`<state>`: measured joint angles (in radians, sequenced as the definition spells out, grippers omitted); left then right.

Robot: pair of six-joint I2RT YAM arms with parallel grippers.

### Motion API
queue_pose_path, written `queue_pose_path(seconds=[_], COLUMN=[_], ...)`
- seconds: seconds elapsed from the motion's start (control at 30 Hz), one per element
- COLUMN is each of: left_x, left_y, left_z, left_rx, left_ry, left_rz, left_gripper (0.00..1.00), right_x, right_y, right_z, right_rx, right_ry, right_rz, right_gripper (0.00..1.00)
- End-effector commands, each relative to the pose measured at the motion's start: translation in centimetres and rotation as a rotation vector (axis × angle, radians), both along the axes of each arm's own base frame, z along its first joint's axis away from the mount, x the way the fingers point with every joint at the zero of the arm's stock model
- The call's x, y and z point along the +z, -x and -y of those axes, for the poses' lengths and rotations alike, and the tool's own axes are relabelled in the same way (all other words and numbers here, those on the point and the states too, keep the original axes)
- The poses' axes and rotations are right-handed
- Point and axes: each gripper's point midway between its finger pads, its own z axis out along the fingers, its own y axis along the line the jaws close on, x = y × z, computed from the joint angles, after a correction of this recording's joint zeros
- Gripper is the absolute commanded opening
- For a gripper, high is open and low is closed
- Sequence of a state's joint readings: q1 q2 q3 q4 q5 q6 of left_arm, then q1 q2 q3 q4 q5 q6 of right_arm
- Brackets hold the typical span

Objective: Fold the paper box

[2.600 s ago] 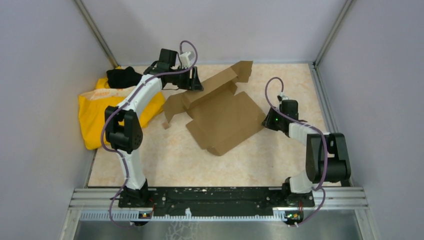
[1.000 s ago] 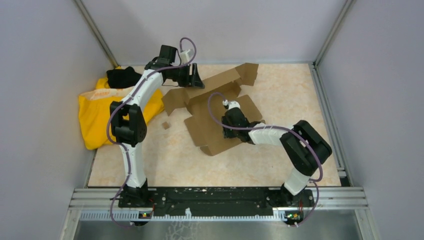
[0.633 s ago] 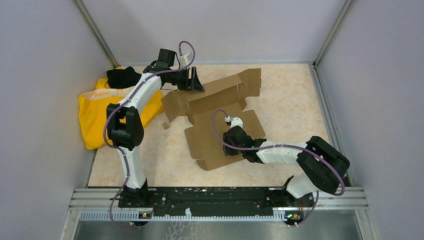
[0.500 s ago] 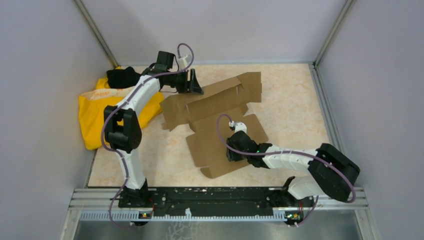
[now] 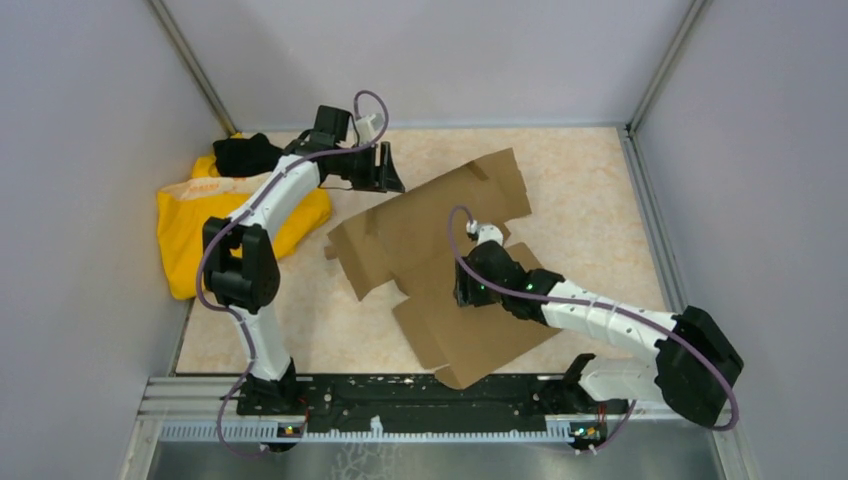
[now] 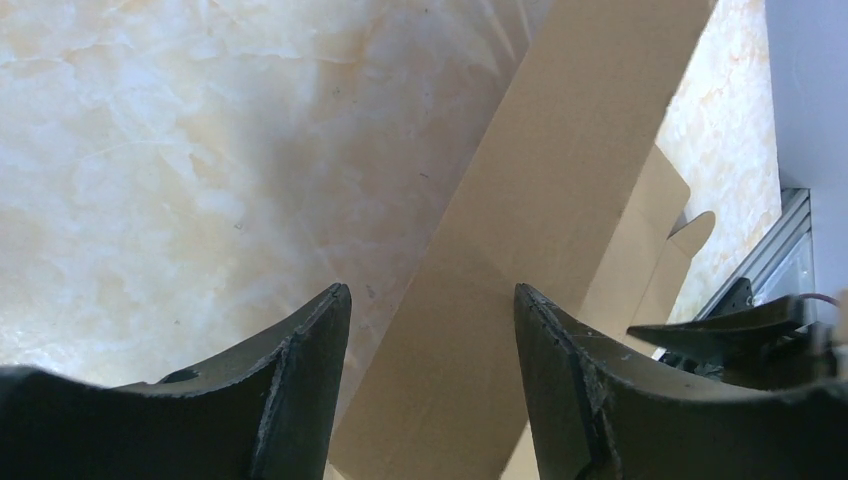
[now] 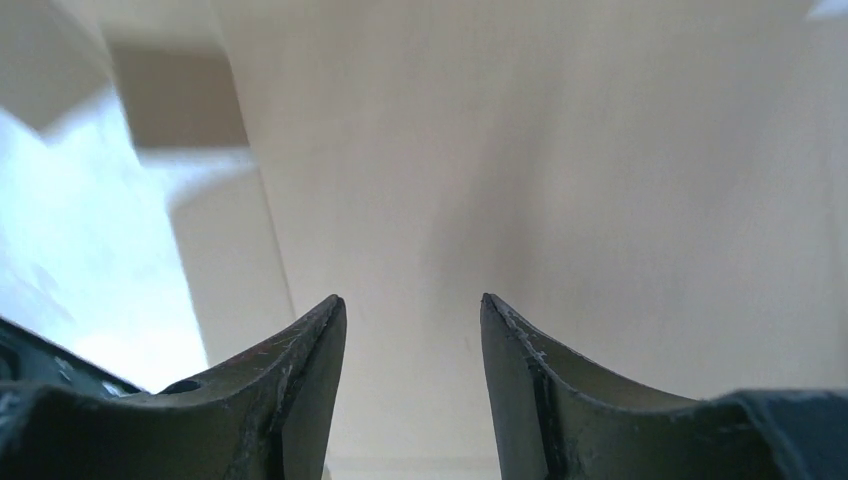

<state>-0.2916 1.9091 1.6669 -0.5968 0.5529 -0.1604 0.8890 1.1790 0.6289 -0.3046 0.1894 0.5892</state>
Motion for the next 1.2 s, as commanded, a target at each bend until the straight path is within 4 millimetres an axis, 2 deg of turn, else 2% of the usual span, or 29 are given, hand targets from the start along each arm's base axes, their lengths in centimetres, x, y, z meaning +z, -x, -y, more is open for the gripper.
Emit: queue_pose_path(seconds=[0.0, 0.17, 0.27, 0.37, 0.57, 0.67, 0.77, 0.87, 1.03, 1.17], left_x=[1.5, 1.9, 2.2, 1.9, 0.4, 0.4, -0.4, -1.7, -3.1, -4.9], left_y=[1.5, 2.3, 2.6, 2.7, -0.2, -1.7, -3.5, -5.0, -6.3, -7.7], left_z=[1.0, 2.0, 2.7, 3.0, 0.3, 0.3, 0.1, 0.4, 1.1, 0.1], left_rx=[-0.025, -0.041, -0.05, -0.055, 0.037, 0.047, 0.054, 0.015, -0.09, -0.093], left_ry=[-0.008, -0.013, -0.019, -0.034, -0.218, -0.232, -0.259, -0.268, -0.257, -0.249], left_rz=[0.026, 0.036, 0.046, 0.051, 0.111, 0.145, 0.161, 0.154, 0.214, 0.188], left_gripper=[0.67, 0.67, 0.67, 0.67, 0.68, 0.73, 0.8, 0.8, 0.79, 0.8], right_x=[6.1, 9.0, 9.1, 8.3, 7.3, 7.0, 7.1, 7.1, 6.2, 5.6], right_y=[-5.1, -9.2, -10.5, -11.0, -10.3, -10.1, -9.9, -9.4, -8.4, -7.7], right_z=[-0.2, 2.7, 4.1, 5.0, 4.8, 4.5, 4.0, 3.5, 3.3, 3.1], right_rx=[-0.066, -0.175, -0.212, -0.239, -0.206, -0.184, -0.157, -0.126, -0.095, -0.071], right_ry=[-0.123, -0.209, -0.24, -0.225, -0.227, -0.232, -0.247, -0.264, -0.279, -0.285], right_rz=[0.127, 0.184, 0.182, 0.17, 0.141, 0.128, 0.118, 0.108, 0.083, 0.064], right_gripper=[0.53, 0.55, 0.55, 0.55, 0.55, 0.55, 0.55, 0.55, 0.55, 0.55])
